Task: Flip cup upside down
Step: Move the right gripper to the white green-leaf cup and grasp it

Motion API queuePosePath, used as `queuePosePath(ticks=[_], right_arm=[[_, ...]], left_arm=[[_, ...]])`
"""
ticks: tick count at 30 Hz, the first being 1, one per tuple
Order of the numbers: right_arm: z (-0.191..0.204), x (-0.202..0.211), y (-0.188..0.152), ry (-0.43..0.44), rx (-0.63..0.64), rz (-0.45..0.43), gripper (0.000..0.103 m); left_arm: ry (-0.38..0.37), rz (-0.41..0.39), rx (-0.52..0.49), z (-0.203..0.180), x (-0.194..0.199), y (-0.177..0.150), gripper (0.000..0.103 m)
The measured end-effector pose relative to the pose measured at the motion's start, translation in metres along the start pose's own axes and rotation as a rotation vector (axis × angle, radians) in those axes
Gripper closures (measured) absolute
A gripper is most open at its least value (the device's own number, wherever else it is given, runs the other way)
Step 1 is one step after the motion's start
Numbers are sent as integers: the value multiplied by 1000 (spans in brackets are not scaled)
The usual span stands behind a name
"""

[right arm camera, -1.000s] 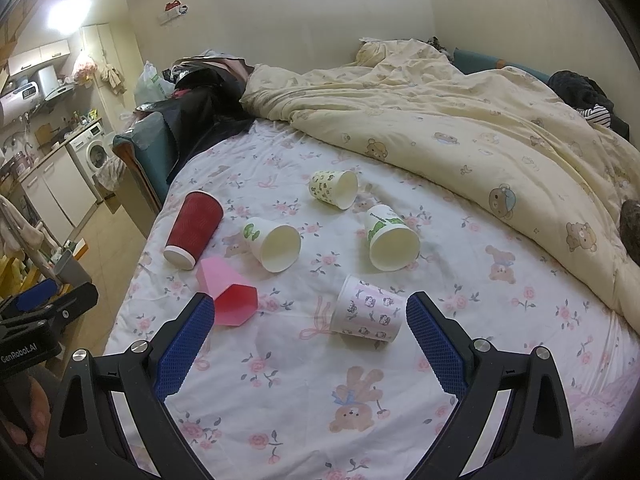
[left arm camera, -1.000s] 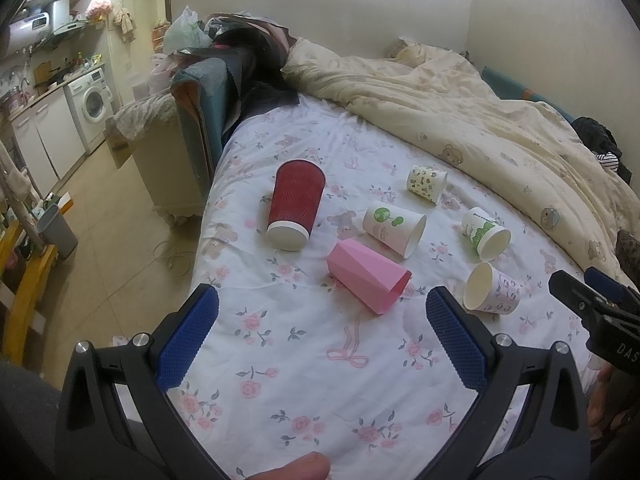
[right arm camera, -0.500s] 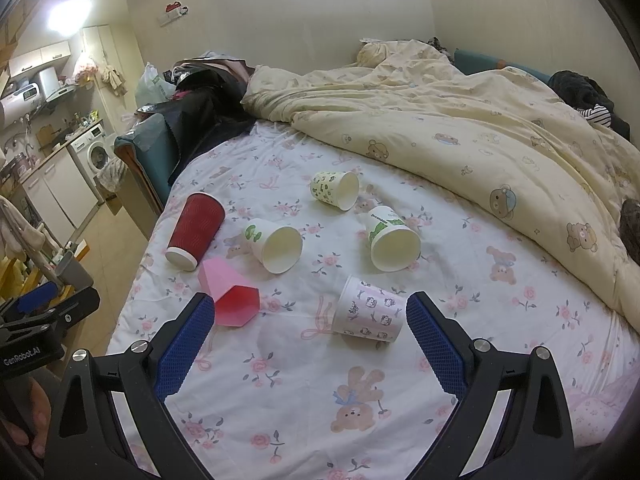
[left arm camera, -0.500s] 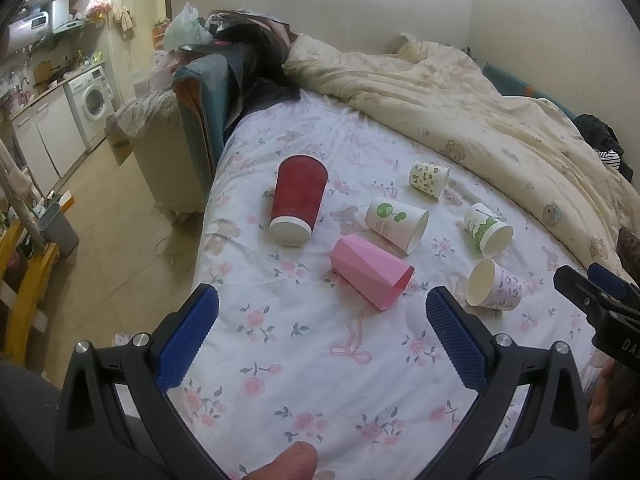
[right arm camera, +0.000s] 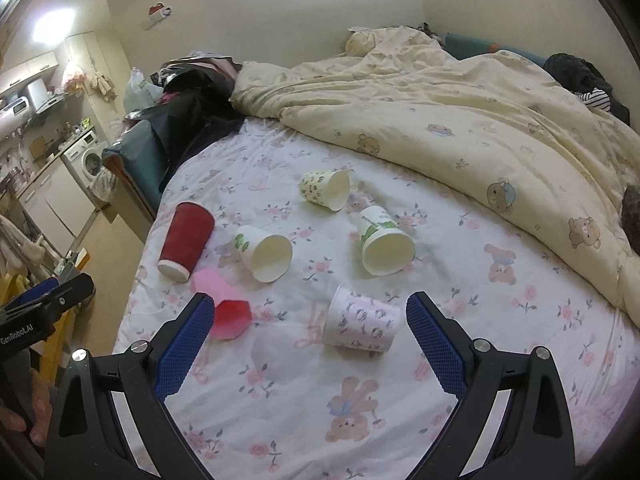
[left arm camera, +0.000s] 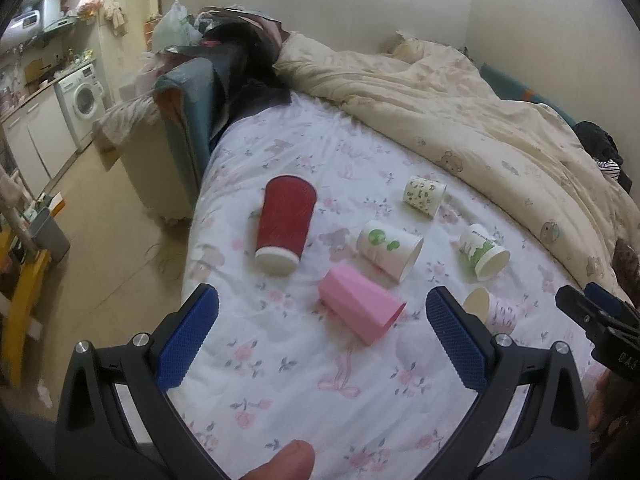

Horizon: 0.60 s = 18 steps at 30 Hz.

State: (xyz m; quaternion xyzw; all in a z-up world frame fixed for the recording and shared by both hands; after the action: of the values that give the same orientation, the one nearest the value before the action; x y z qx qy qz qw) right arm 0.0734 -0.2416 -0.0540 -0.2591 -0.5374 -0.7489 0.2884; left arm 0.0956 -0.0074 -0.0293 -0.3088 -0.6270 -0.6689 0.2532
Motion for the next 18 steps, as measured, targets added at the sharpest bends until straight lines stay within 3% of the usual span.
queuePosePath(ticks=[12, 18], right_arm=[[-28, -50, 48, -58, 17, 42, 4], [-50, -88, 62, -69, -22, 130, 4]], left_arm=[[-5, 70, -24, -18, -63, 38, 1], [-23, 124, -40, -25, -98, 50, 1]])
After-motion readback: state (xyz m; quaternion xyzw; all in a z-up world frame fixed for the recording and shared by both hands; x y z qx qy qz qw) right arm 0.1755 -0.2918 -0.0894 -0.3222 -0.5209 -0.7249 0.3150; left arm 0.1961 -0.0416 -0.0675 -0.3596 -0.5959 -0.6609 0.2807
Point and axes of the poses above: each gripper's, at about its wrist camera, not at the fingertips, and x roughly against the way its jaws point, z to its left, y to its top, the point moved 7 cm from there along -x, roughly the way its jaws point, and after that the axes turned 6 degrees about -x, right-handed, at the moved point
